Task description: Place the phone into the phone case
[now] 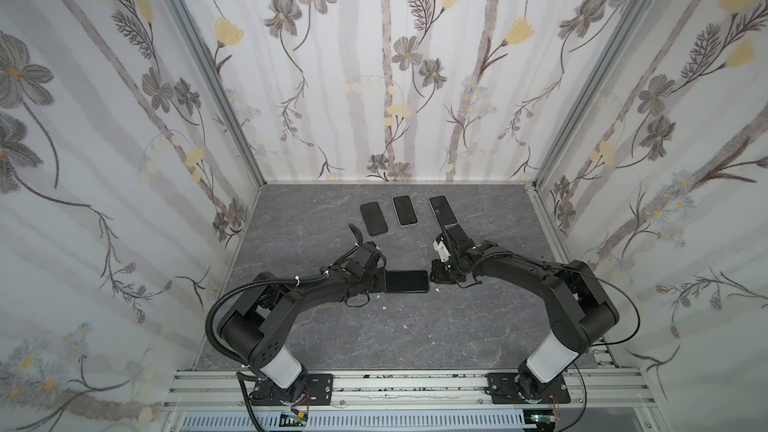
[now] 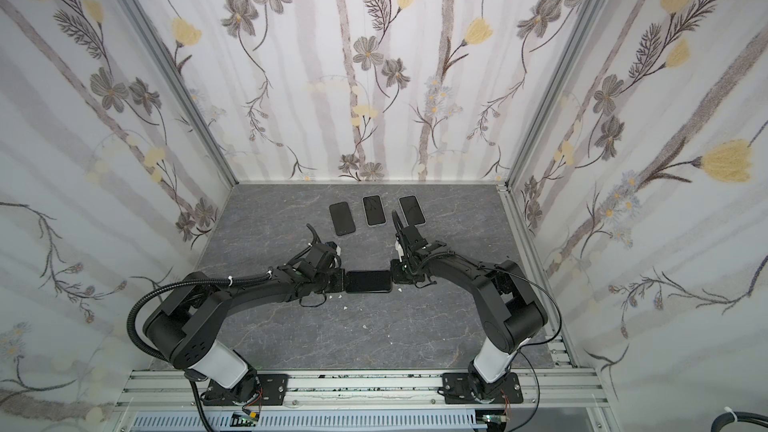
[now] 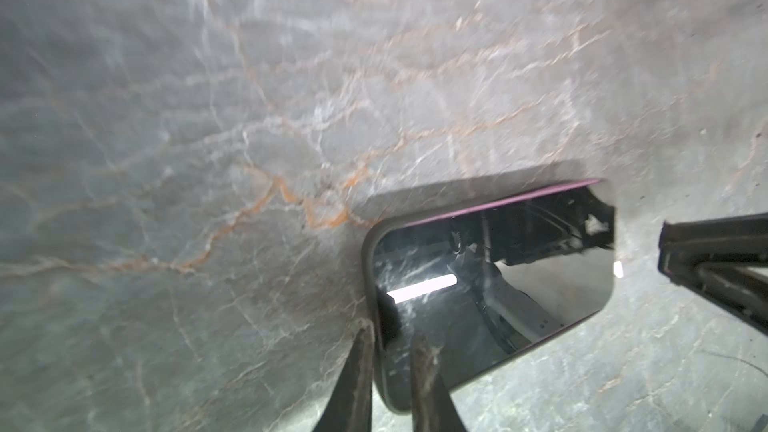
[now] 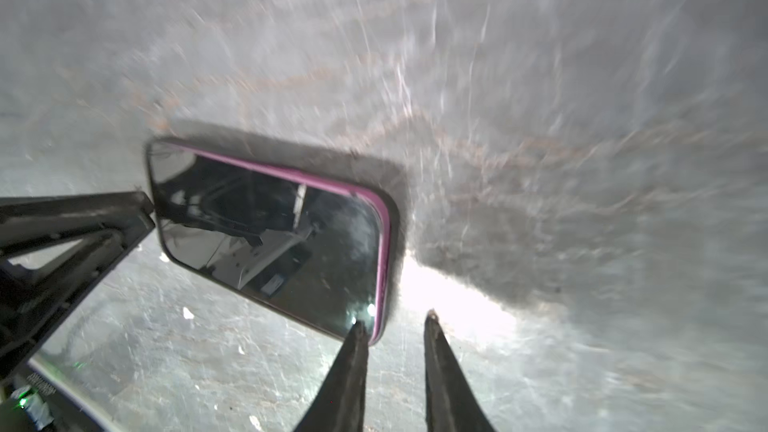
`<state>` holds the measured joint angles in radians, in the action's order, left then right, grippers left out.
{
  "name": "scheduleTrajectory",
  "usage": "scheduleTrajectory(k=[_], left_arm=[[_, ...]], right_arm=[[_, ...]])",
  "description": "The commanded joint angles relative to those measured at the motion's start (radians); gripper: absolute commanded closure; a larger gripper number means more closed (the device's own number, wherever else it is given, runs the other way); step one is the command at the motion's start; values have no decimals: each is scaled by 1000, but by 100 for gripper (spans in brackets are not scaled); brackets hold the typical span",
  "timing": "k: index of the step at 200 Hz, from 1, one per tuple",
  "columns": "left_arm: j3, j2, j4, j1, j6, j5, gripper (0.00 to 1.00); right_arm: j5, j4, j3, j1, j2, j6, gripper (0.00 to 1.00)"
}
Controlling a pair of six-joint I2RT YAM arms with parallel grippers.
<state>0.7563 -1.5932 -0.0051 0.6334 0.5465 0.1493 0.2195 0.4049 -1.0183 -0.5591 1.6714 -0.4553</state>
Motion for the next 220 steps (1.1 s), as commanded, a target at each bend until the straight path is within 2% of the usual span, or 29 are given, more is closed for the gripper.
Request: scheduleTrajectory(k=[1, 80, 139, 220], left_arm=[[37, 16, -37, -9, -26, -31, 83], [107, -27, -66, -32, -51, -3, 80], [100, -56, -63, -33, -52, 24, 80], [108, -89, -55, -33, -54, 33, 83]], right_arm=[[-61, 19, -39, 0, -10, 51, 74], [-30, 58, -140, 1, 76, 106, 83], [-24, 67, -138, -4, 118, 110, 81], [-15, 105, -172, -4, 162, 129, 85]])
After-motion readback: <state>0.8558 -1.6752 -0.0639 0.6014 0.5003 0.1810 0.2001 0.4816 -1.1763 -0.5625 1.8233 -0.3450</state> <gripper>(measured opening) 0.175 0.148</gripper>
